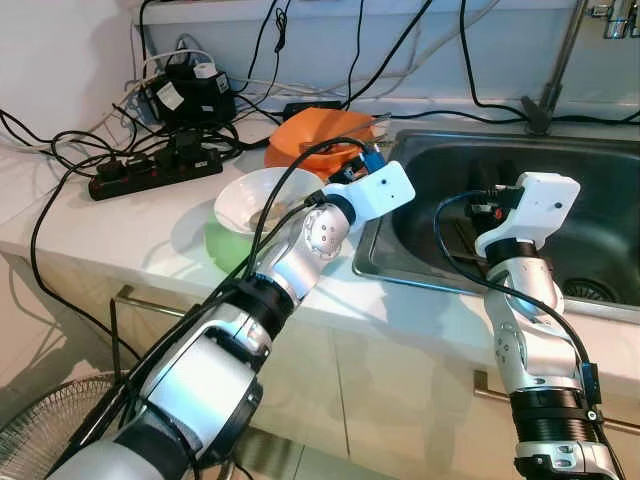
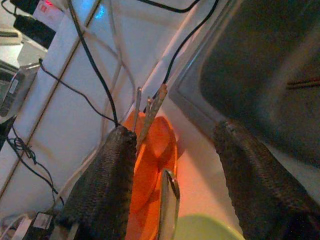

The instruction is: Kitchen organization

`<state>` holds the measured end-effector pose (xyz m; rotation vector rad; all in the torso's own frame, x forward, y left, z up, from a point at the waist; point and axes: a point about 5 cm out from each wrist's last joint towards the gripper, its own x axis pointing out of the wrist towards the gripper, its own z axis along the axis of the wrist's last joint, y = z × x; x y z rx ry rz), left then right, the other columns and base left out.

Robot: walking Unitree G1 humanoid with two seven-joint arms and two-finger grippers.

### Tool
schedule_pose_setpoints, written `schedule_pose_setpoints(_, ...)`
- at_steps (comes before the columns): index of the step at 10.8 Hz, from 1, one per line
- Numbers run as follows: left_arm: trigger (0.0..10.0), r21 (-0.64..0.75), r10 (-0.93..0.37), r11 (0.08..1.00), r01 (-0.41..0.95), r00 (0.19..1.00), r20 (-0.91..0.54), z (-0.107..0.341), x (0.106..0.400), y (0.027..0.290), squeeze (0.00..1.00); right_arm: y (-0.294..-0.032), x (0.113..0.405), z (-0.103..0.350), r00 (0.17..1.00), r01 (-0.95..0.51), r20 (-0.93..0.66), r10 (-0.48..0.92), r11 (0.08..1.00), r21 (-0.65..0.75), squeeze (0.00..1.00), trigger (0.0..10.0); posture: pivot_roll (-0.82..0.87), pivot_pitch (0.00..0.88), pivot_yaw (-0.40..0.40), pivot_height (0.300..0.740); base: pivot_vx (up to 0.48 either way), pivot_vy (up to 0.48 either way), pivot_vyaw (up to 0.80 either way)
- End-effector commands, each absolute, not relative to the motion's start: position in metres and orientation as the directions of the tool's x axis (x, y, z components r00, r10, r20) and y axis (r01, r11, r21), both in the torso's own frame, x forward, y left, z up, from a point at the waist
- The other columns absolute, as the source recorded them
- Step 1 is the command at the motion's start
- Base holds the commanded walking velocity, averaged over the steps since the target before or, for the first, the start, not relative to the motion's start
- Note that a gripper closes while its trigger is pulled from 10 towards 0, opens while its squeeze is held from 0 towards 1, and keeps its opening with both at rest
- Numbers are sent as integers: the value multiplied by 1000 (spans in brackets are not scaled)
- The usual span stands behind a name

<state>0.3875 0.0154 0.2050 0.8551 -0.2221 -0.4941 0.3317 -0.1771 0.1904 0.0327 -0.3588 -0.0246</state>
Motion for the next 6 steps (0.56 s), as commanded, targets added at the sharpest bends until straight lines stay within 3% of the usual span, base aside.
schedule_pose_setpoints(1, 10000, 778, -470, 552, 300, 883, -7, 209, 392, 20, 0, -174, 335, 196, 930, 10, 366, -22, 999, 34, 0, 10000, 27, 0, 144, 740, 0, 0, 0)
schedule_pose_setpoints(4, 10000, 778, -423, 558, 288, 905, -31, 206, 397, 26, 0, -174, 335, 195, 931, 10, 365, -22, 999, 34, 0, 10000, 21, 0, 148, 740, 0, 0, 0)
schedule_pose_setpoints(5, 3529, 776, -420, 561, 288, 907, -33, 206, 398, 27, 0, -175, 335, 196, 930, 12, 367, -24, 999, 34, 0, 10000, 18, 0, 150, 740, 0, 0, 0)
schedule_pose_setpoints(6, 0, 770, -421, 568, 290, 907, -31, 205, 398, 27, 0, -175, 335, 196, 930, 13, 368, -24, 999, 33, 0, 10000, 18, 0, 150, 740, 0, 0, 0)
